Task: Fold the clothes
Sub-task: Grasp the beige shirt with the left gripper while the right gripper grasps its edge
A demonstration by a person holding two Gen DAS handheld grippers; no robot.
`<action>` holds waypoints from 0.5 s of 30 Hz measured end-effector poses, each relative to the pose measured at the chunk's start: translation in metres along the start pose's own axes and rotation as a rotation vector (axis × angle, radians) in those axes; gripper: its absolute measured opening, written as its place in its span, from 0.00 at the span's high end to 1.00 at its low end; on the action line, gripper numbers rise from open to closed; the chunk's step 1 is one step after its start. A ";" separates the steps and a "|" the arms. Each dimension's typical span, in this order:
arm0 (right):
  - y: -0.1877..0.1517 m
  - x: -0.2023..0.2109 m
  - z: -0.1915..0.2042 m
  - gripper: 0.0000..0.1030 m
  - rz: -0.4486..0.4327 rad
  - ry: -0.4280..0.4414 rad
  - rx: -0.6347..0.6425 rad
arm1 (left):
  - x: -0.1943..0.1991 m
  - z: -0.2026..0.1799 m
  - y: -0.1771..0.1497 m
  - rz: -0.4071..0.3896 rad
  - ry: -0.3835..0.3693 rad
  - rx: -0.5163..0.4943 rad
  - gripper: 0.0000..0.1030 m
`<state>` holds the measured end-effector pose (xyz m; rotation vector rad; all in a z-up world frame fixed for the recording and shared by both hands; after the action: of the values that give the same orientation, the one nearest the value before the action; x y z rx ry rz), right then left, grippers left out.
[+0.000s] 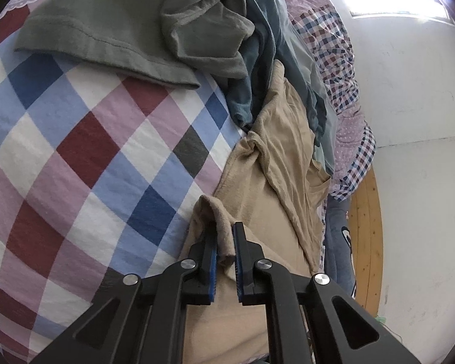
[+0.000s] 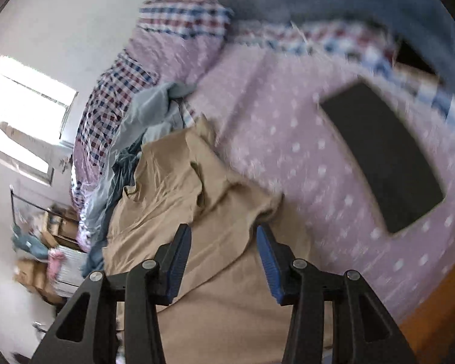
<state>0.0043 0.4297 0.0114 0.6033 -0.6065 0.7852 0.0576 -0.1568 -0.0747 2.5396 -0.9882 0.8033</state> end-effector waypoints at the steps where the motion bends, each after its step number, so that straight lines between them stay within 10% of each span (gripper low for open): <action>1: 0.001 -0.006 -0.004 0.52 0.002 -0.011 -0.013 | 0.000 0.000 0.000 -0.001 0.000 0.000 0.92; 15: 0.012 -0.036 -0.025 0.64 -0.005 -0.125 -0.068 | -0.001 -0.002 0.001 -0.011 0.009 -0.011 0.92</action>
<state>-0.0187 0.4372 -0.0268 0.5938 -0.7434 0.7232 0.0556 -0.1558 -0.0736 2.5276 -0.9725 0.8031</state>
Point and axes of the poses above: each gripper's, at about its wrist camera, not at the fingertips, and x roughly against the way its jaws point, z to its left, y to its top, the point moved 9 cm from there along -x, roughly the way its jaws point, and after that the axes turned 2 degrees about z, right-handed, at the moved point
